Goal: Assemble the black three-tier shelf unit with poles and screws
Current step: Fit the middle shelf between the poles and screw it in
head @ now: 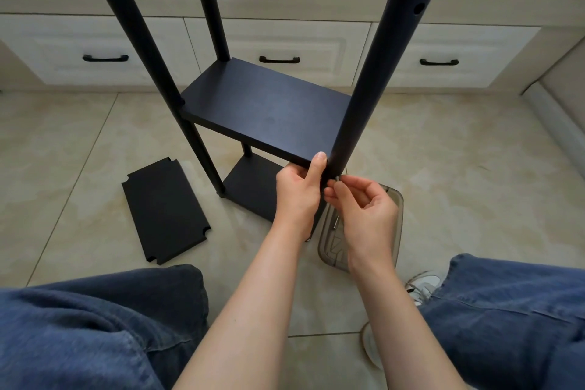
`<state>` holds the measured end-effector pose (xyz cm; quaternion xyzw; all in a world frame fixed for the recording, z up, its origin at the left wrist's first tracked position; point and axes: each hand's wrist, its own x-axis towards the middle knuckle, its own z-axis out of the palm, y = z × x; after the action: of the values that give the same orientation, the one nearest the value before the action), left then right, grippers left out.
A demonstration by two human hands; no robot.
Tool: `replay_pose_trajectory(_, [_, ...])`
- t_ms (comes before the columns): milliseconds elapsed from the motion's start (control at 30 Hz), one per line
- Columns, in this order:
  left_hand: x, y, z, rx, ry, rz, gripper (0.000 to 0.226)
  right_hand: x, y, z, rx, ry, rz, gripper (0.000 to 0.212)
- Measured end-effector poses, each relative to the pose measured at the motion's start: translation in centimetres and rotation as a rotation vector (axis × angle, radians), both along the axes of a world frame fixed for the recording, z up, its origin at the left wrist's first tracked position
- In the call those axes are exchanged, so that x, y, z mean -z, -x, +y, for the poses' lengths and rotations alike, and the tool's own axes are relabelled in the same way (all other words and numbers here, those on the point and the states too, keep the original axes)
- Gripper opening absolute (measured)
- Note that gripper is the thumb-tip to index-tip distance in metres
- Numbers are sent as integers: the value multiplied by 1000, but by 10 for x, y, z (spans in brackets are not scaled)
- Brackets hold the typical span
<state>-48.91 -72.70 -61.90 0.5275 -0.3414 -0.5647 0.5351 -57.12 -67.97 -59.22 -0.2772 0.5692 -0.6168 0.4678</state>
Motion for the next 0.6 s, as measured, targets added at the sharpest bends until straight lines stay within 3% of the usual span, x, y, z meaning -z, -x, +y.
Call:
replay_pose_trajectory(167, [2,0,0,6,-17,24,32,-1,0,0,0,-11,-47,8])
replay_pose_trajectory(333, [1,6,5,-18,-71,180,57,0,1,-1,10,-10,-139,9])
replay_pose_trajectory(600, [9,5,0,-43,-43,148,47,4,3,-6,13,23,-55,10])
